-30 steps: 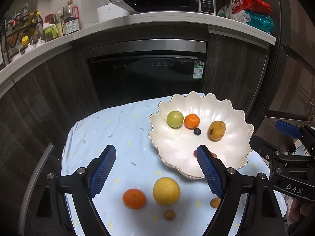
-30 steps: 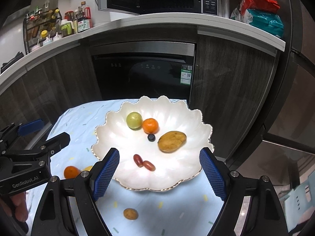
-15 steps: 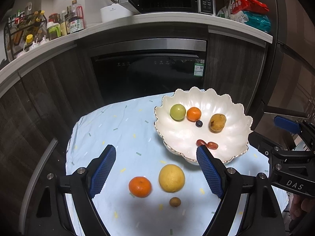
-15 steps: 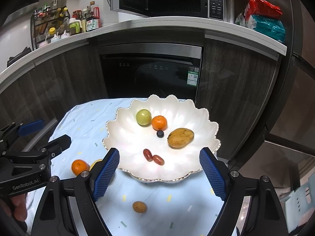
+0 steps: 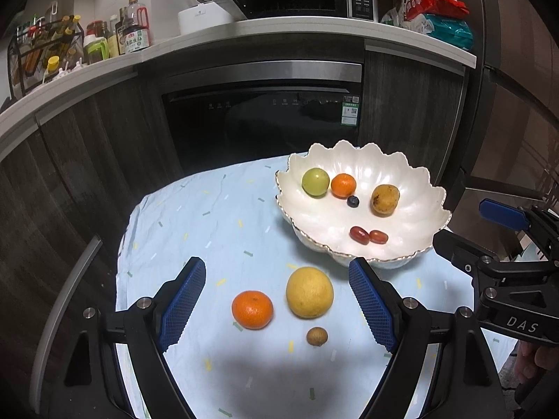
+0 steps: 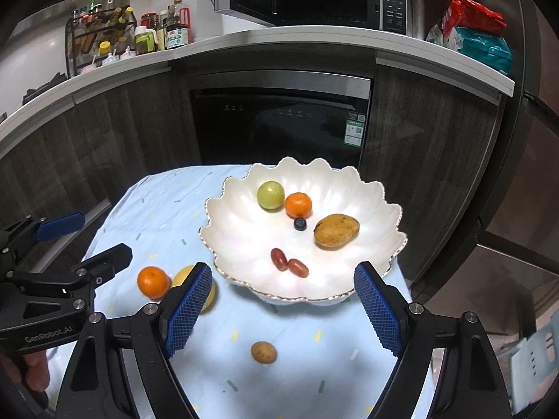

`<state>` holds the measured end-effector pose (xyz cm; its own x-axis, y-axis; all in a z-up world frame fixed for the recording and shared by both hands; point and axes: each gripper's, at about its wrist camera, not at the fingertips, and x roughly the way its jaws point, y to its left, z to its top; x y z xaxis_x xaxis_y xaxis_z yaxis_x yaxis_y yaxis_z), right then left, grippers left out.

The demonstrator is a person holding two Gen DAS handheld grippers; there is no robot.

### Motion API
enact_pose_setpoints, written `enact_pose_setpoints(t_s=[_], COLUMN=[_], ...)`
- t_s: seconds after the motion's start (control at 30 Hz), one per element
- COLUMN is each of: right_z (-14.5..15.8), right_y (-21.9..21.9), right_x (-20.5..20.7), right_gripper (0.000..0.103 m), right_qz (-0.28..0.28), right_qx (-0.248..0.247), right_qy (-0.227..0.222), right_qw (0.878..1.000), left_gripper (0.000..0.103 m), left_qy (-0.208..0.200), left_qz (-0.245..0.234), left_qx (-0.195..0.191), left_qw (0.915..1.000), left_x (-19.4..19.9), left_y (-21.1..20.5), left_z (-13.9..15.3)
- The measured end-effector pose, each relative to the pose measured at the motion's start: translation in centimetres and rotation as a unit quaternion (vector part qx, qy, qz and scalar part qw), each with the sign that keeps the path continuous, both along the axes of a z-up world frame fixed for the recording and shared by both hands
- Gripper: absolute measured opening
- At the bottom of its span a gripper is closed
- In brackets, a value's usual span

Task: Organize fruits
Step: 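Withdraw both tools from the bowl back over the remaining fruits, then close the left tool on the yellow grapefruit while the right tool grasps a small brown fruit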

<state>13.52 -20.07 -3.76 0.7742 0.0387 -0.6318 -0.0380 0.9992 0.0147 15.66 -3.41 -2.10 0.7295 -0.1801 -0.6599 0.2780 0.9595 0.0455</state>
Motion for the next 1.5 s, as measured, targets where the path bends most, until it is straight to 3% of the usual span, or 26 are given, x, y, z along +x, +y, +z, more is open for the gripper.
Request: enact_pose_setpoints(t_s=[0.67, 1.5], right_z=[-3.5, -9.0], right_y=[0.1, -0.1], right_x=[-0.5, 0.1], right_gripper=[0.084, 0.083], right_qz=[0.005, 0.021], right_qx=[0.001, 0.003], right_qy=[0.020, 0.062], right_qw=[1.000, 0.998], left_gripper=[0.084, 0.082], left_qy=[0.015, 0.045], left_qz=[-0.034, -0.088], left_qx=[0.005, 0.027], left_qw=[0.9993, 0.9948], left_x=[0.0, 2.9], left_y=[-0.9, -2.9], left_z=[-3.4, -8.5])
